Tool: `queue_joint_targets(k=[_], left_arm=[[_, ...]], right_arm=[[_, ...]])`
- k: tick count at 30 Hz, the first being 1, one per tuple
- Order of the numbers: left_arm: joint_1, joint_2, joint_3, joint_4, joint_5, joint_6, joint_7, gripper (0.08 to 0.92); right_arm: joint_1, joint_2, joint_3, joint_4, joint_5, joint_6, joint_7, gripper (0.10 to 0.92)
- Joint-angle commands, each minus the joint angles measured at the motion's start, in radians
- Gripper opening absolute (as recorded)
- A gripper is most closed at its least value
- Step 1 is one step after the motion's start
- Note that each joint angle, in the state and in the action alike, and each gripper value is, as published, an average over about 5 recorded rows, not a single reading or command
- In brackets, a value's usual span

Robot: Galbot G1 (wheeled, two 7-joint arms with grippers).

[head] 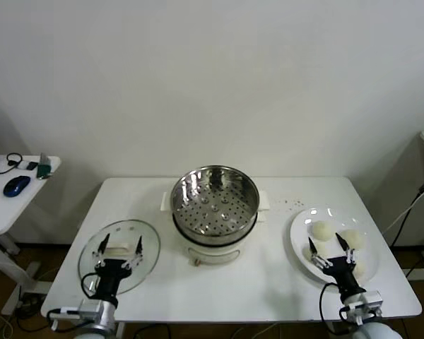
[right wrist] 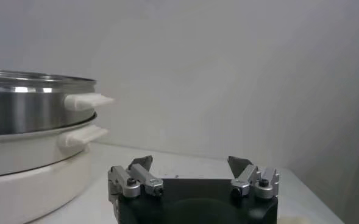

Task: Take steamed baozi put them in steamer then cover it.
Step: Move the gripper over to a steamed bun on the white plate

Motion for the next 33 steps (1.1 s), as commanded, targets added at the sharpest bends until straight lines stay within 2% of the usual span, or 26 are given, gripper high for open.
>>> queue_joint_targets(k=[1, 4, 9, 13, 17, 21, 24, 29, 33], left_arm=[[-0.001, 0.003, 0.003, -0.005, 0.006, 0.004, -0.003, 0.823], [0.004, 0.010, 0.009, -0.011, -0.007, 0.010, -0.011, 0.823], [0.021, 0.026, 0.020, -0.035, -0.059, 0.029, -0.012, 0.823], [0.026, 0.036, 0.023, -0.035, -0.058, 0.019, -0.010, 0.823], [0.025, 0.046, 0.025, -0.030, -0.059, 0.016, -0.011, 0.823], [0.020, 0.056, 0.026, -0.024, -0.063, 0.015, -0.012, 0.823], [0.014, 0.061, 0.027, -0.022, -0.066, 0.017, -0.013, 0.823], [-0.001, 0.064, 0.030, -0.017, -0.067, 0.025, -0.014, 0.823], [-0.011, 0.070, 0.031, -0.019, -0.067, 0.036, -0.015, 0.823]], right_arm=[[0.029, -0.024, 0.007, -0.003, -0.030, -0.022, -0.023, 0.823], [0.073, -0.130, 0.012, -0.007, -0.103, -0.113, -0.096, 0.823], [0.149, -0.423, -0.015, -0.053, -0.155, -0.266, -0.333, 0.823], [0.236, -0.618, -0.064, -0.139, -0.175, -0.271, -0.526, 0.823], [0.348, -0.738, -0.153, -0.212, -0.229, -0.270, -0.720, 0.823], [0.548, -0.808, -0.341, -0.287, -0.296, -0.262, -0.874, 0.823], [0.723, -0.817, -0.519, -0.337, -0.335, -0.249, -0.918, 0.823], [1.056, -0.749, -0.838, -0.482, -0.426, -0.195, -0.966, 0.823], [1.275, -0.678, -1.092, -0.596, -0.441, -0.168, -0.999, 0.823]])
